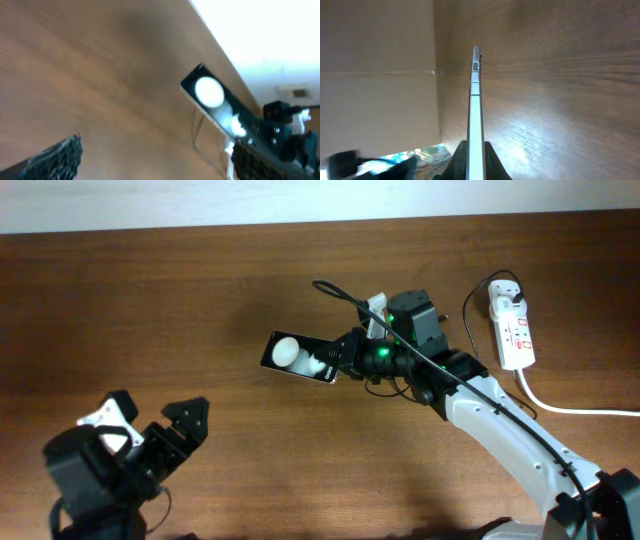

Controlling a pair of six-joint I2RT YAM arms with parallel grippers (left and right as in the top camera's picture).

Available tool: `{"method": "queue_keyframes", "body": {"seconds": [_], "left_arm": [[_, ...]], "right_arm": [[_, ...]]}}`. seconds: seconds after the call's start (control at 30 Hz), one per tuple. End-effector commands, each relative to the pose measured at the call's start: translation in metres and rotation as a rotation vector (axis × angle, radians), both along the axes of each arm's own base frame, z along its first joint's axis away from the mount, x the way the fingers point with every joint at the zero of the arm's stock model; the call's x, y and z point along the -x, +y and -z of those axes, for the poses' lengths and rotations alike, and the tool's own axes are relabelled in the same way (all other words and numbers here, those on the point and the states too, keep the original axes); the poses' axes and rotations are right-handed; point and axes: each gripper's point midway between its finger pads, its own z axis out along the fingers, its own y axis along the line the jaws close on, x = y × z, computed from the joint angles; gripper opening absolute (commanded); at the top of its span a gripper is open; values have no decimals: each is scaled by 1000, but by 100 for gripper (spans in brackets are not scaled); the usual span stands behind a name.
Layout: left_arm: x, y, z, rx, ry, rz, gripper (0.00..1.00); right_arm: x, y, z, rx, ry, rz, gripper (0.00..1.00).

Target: Plug charger to phone and switch on socket

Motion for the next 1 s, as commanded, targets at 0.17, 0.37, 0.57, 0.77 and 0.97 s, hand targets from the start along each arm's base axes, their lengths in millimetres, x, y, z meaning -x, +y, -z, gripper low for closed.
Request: {"method": "queue_keyframes", "body": {"seconds": [0.17, 0.37, 0.57, 0.77, 0.97], "left_arm": [[-15, -7, 27, 378, 89, -178, 99], [-16, -18, 23, 530, 148, -208, 99], [-44, -58, 37, 668, 297, -20, 95], [-71, -108, 55, 814, 432, 201, 93], [-84, -129, 56, 902, 518, 154, 85]], "right_arm": [[4, 0, -21, -125, 235, 122, 4], [12, 10, -20, -142, 310, 130, 4], [15, 13, -20, -141, 310, 120, 4], [13, 12, -20, -137, 307, 129, 4], [12, 13, -18, -149, 362, 175, 4]]}}
